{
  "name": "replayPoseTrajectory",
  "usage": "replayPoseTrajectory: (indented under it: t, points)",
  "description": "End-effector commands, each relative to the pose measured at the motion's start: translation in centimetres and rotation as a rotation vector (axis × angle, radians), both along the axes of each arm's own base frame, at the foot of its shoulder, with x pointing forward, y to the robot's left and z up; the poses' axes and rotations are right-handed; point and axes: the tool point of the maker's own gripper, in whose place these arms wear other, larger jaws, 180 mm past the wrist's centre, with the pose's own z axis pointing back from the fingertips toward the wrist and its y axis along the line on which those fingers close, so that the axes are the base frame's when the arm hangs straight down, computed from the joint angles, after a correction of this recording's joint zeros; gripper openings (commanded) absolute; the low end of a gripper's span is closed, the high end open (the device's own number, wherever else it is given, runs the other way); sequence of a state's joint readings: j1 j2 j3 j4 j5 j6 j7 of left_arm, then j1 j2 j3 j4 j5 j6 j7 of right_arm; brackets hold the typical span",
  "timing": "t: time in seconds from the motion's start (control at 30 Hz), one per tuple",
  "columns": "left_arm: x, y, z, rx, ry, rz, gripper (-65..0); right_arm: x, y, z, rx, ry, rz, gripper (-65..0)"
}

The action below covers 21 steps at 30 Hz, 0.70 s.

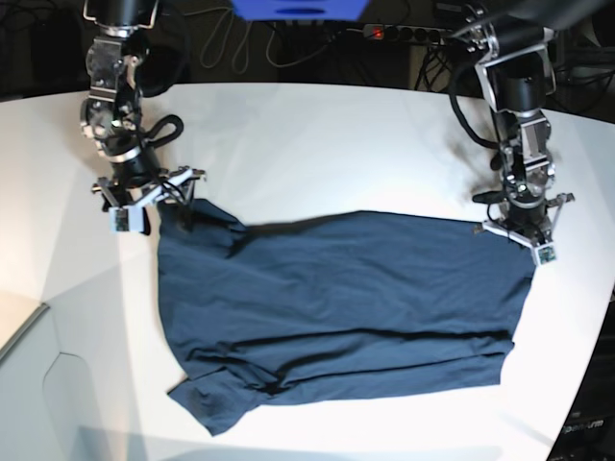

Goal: Layout the t-shirt on the table in an organized manner, then fold the t-shirt properly
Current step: 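Lower the shirt flat onto the table and pull it back with both grippers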

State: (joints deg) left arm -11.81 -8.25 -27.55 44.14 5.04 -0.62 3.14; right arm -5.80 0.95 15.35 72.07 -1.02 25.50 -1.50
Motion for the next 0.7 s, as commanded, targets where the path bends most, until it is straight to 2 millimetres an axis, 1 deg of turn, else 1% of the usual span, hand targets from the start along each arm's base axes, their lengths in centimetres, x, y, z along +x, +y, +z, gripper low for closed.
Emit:
replayPoseTrajectory:
  t: [0.0, 0.03, 0.07, 0.13, 0.17, 0.2, 0.23, 0.3, 0.37, 0.4, 0.43, 0.53, 0.6, 0.67]
  points:
    - [0.5, 0.7, 0.8, 0.019, -0.009, 0.006, -65.0, 1.1, 0.0, 1.0, 0.017, -0.046, 0.003, -23.1]
    - [0.5, 0.7, 0.8, 0.019, -0.009, 0.006, -65.0, 1.1, 0.0, 0.7, 0.021, -0.036, 0.002, -26.9]
    - [0.5, 0.7, 0.8, 0.019, -0.009, 0.006, -65.0, 1.0, -0.1, 0.5, 0.019, -0.03, 0.002, -32.4]
    - [0.6, 0.8, 1.0, 0.021, -0.014, 0.006, -65.0, 0.7, -0.7, 0.3, 0.003, -0.023, 0.004, -46.0]
    - [0.8, 0.8, 1.4, 0.026, -0.024, 0.005, -65.0, 0.7, -0.7, 0.3, 0.003, -0.022, 0.004, -53.5]
    - [0.6, 1.0, 1.7, 0.036, -0.031, 0.003, -65.0, 0.1, -0.8, 0.0, 0.001, -0.013, 0.003, -61.7]
    - [0.4, 1.2, 2.2, 0.05, -0.043, 0.001, -65.0, -0.3, -0.9, 0.0, -0.002, -0.012, 0.002, -65.0]
    - [0.2, 1.2, 3.7, 0.076, -0.082, -0.007, -65.0, -0.9, -1.2, 0.9, -0.022, -0.031, 0.003, -64.9]
    - [0.3, 1.3, 5.6, 0.107, -0.128, -0.014, -65.0, -1.4, -1.3, 2.3, -0.044, -0.065, 0.01, -65.0]
    - [-0.1, 1.3, 6.1, 0.119, -0.137, -0.018, -65.0, -1.6, -1.4, 3.3, -0.057, -0.088, 0.015, -65.0]
    - [-0.4, 0.9, 6.3, 0.118, -0.138, -0.02, -65.0, -1.9, -1.3, 4.1, -0.07, -0.105, 0.02, -65.0]
    - [-1.4, 0.5, 8.6, 0.141, -0.161, -0.027, -65.0, -2.9, -1.5, 6.6, -0.111, -0.153, 0.037, -65.0]
    - [-2.4, 0.2, 9.9, 0.158, -0.175, -0.034, -65.0, -3.8, -1.7, 7.3, -0.139, -0.158, 0.054, -65.0]
    - [-3.4, -0.2, 11.0, 0.176, -0.186, -0.042, -65.0, -4.8, -1.8, 7.3, -0.156, -0.144, 0.068, -65.0]
